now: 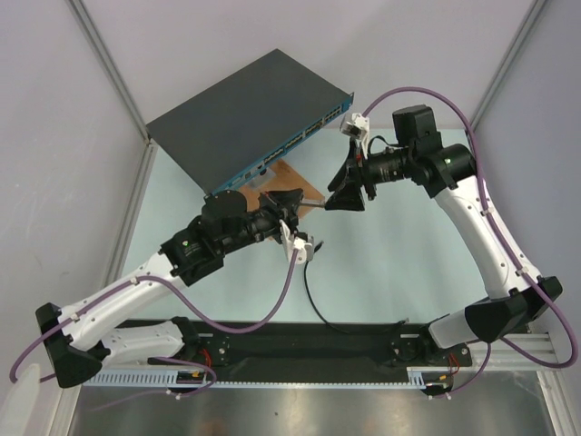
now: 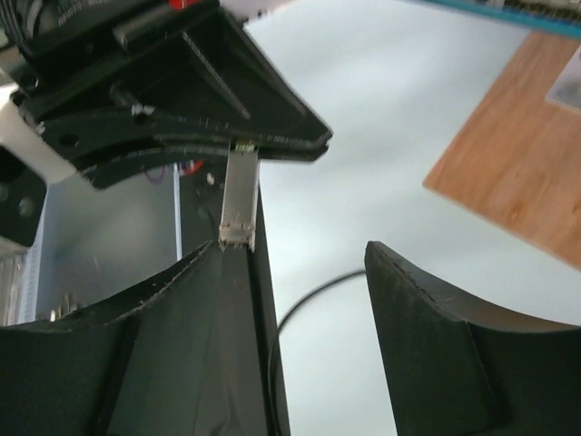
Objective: Insert the plug into the switch port
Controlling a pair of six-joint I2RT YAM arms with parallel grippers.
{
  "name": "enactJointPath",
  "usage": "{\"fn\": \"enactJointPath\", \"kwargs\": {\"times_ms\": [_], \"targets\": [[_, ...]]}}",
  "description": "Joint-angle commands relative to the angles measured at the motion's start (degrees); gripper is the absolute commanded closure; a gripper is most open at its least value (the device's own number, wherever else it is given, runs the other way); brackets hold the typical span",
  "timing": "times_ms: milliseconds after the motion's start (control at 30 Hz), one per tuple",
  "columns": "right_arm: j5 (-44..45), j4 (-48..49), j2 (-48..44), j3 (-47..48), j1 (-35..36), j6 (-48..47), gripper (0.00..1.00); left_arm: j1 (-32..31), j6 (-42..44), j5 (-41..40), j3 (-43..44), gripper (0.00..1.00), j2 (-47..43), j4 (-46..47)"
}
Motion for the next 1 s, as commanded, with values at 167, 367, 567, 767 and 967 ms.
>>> {"fn": "enactJointPath", "kwargs": {"times_ms": [167,367,567,767,967], "targets": [[4.88,-12.96,-0.69,2.62,2.53,-14.07,0.36,-1.45,13.58,0.4,-1.95,1.0,-0.57,2.15],[6.47,-12.61,0.36,4.47,3.67,-13.63,0.34,-2.16,14.02,-0.92,-0.2,1.0,1.27,1.02],[7.7,-11.46,-0.17,4.73,4.46,-13.98,0.36,-2.86,14.2,-1.54,0.42,0.99,2.24,1.01],[8.93,-12.08,0.36,5.08,5.78,-15.56,0.4,-3.21,13.68,-1.62,1.56,1.0,3.12,0.4],[12.71,-12.69,1.5,5.17,7.72,-16.79,0.45,-3.3,13.32,-1.54,1.65,1.0,3.21,0.49]]}}
